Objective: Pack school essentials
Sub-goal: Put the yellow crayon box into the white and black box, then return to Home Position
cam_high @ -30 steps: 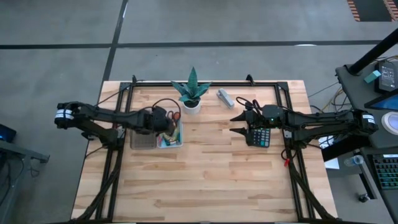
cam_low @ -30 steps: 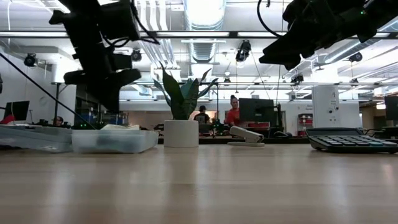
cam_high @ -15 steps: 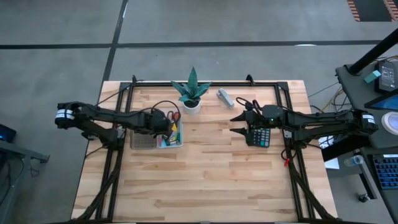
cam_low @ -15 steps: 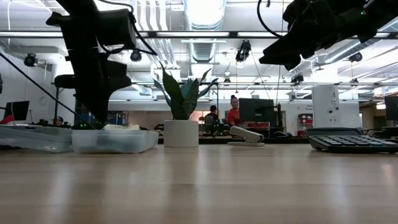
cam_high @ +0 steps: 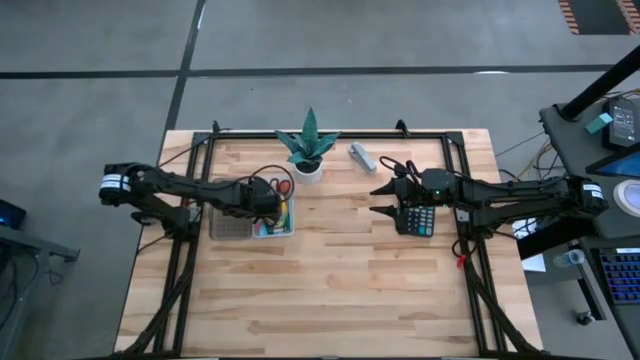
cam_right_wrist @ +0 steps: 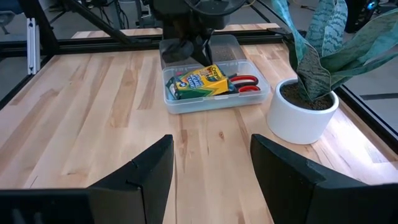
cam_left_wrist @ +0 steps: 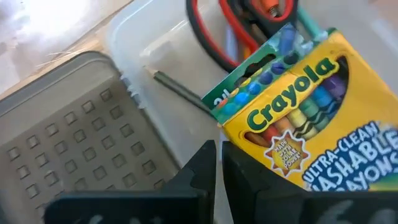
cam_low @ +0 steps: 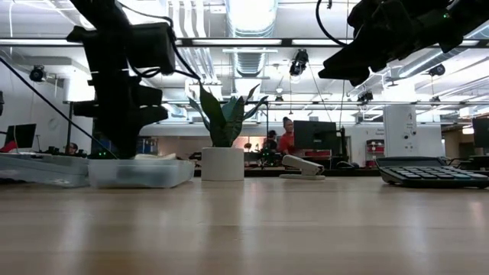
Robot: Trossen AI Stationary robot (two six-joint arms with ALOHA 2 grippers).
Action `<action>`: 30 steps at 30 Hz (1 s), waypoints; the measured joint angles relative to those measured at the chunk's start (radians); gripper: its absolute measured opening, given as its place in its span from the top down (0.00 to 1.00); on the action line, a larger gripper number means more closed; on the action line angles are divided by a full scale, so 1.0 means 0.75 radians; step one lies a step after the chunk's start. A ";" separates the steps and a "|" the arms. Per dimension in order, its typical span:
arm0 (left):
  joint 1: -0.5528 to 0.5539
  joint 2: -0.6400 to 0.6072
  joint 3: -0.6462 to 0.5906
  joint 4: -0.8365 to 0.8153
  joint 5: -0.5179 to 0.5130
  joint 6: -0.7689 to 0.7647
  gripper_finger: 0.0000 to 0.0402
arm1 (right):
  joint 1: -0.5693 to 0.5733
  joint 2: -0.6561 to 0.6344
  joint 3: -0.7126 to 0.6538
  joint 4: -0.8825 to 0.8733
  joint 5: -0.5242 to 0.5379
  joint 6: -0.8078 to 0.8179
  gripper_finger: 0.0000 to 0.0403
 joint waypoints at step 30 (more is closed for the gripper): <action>-0.119 -0.135 0.152 0.040 -0.121 0.225 0.97 | 0.000 0.001 -0.030 0.046 0.000 -0.140 0.50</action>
